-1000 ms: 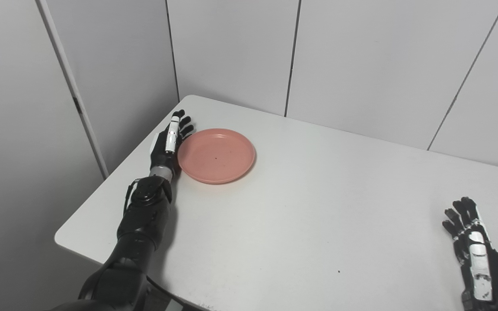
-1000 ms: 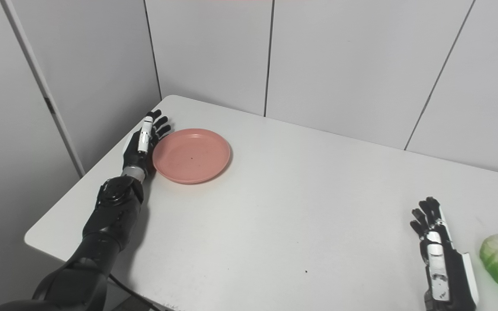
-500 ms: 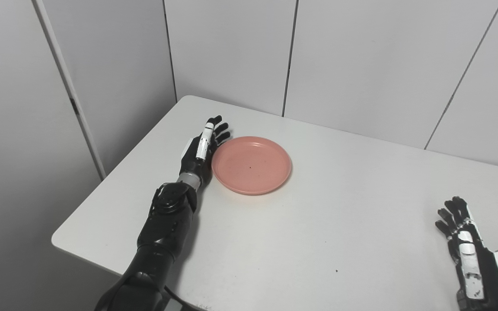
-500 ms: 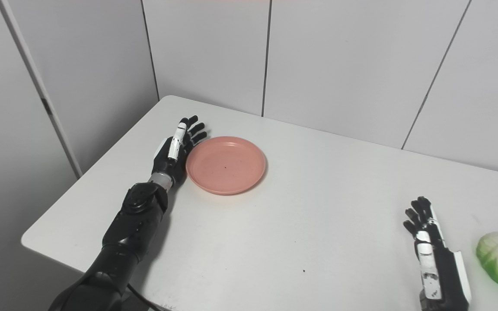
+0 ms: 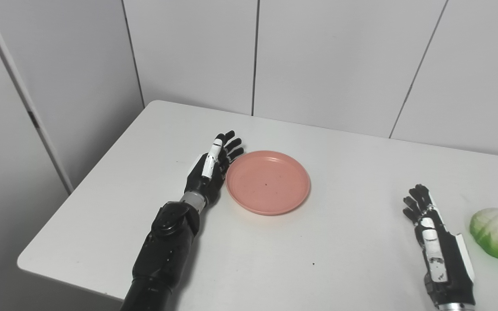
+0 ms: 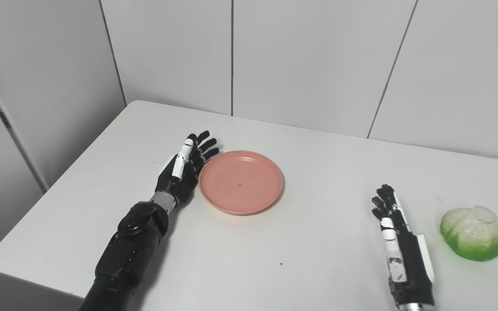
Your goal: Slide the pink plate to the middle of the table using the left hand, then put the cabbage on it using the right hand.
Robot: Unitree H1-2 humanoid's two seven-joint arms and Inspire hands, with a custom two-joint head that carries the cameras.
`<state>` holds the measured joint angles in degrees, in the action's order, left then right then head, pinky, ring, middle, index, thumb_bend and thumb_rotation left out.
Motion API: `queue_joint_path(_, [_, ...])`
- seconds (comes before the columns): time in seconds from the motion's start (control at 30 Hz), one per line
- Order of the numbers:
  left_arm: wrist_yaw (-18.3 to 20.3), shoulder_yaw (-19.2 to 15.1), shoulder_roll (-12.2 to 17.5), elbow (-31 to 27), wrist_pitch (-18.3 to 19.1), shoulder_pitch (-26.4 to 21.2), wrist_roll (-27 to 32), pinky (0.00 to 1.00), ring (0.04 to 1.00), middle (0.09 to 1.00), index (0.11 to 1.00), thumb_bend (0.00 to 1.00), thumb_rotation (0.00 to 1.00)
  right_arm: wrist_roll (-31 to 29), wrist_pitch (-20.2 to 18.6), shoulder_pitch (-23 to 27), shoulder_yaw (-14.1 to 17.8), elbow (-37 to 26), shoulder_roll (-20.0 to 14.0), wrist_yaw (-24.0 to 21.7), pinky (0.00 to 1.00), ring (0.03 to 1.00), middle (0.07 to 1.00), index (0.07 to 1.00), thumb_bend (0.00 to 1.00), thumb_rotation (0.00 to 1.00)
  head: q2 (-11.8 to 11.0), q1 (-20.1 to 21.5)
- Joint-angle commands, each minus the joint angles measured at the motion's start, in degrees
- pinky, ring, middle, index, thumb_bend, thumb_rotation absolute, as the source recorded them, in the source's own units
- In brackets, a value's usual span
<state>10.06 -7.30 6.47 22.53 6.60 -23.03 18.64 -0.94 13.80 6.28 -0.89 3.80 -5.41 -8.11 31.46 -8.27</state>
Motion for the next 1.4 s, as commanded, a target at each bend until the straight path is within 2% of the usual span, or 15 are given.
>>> queue_joint_path(0.0, [0.3, 1.4, -0.8, -0.6, 3.4, 1.6, -0.9, 0.92, 0.919, 0.932, 0.920, 0.43, 1.00, 0.6, -1.1, -3.1, -0.9, 1.4, 1.8, 1.0, 0.90, 0.919, 0.934, 0.937, 0.30, 1.00, 0.2, 1.4])
queue_joint_path(0.13, [0.8, 4.3, -1.5, -3.4, 5.4, 3.2, -2.3, 0.91, 0.919, 0.934, 0.923, 0.43, 1.00, 1.9, -2.1, -3.4, -1.2, 0.7, 2.5, 1.7, 0.90, 0.919, 0.932, 0.931, 0.32, 0.99, 0.8, 4.3])
queue_joint_path(0.3, [3.7, 6.3, -1.4, -4.3, 4.8, 4.8, -1.8, 0.91, 0.927, 0.943, 0.934, 0.44, 1.00, 3.4, -4.2, -3.8, -1.8, -0.8, 3.5, 2.4, 0.89, 0.916, 0.929, 0.926, 0.31, 0.97, 1.5, 8.9])
queue_joint_path(0.47, [5.3, 7.6, -1.6, -5.5, 5.1, 6.3, -1.9, 0.90, 0.918, 0.932, 0.923, 0.46, 1.00, 6.1, -6.5, -4.0, -2.7, -2.2, 4.2, 3.7, 0.90, 0.920, 0.929, 0.931, 0.39, 0.97, 1.8, 11.8])
queue_joint_path(0.57, [6.3, 8.3, -1.6, -6.3, 5.3, 7.3, -1.7, 0.89, 0.910, 0.923, 0.916, 0.47, 0.98, 7.2, -6.2, -3.8, -2.9, -1.7, 4.7, 4.3, 0.90, 0.917, 0.926, 0.928, 0.40, 0.98, 2.1, 14.0])
queue_joint_path(0.6, [7.1, 8.6, -1.4, -6.4, 5.1, 7.9, -1.6, 0.90, 0.915, 0.925, 0.917, 0.47, 1.00, 8.0, -6.0, -3.8, -3.1, -1.6, 4.8, 4.7, 0.90, 0.917, 0.925, 0.925, 0.40, 0.98, 2.5, 16.5])
queue_joint_path(0.73, [8.9, 9.0, -1.0, -6.1, 4.0, 8.8, -1.3, 0.89, 0.911, 0.929, 0.922, 0.46, 0.99, 9.8, -6.0, -3.7, -3.5, -1.6, 4.9, 5.7, 0.89, 0.913, 0.919, 0.920, 0.41, 1.00, 2.6, 17.9])
queue_joint_path(1.0, [10.1, 8.2, -1.1, -1.5, 1.1, 8.9, -2.0, 0.89, 0.906, 0.921, 0.910, 0.46, 1.00, 9.3, -6.1, -3.8, -2.7, -1.8, 5.3, 6.3, 0.90, 0.915, 0.924, 0.924, 0.40, 1.00, 0.4, 22.5])
queue_joint_path(1.23, [12.2, 7.4, -0.6, 5.5, -2.4, 7.1, -1.0, 0.86, 0.888, 0.914, 0.908, 0.48, 0.98, 16.4, -5.5, -2.8, -3.1, -3.3, 4.3, 10.0, 0.85, 0.897, 0.920, 0.926, 0.40, 1.00, -1.4, 27.0])
queue_joint_path(1.37, [13.4, 6.4, -0.2, 10.0, -4.5, 5.7, -0.5, 0.87, 0.885, 0.906, 0.902, 0.50, 0.97, 23.1, -5.8, -2.1, -3.7, -5.9, 3.3, 12.3, 0.81, 0.858, 0.887, 0.896, 0.59, 1.00, -3.1, 31.4])
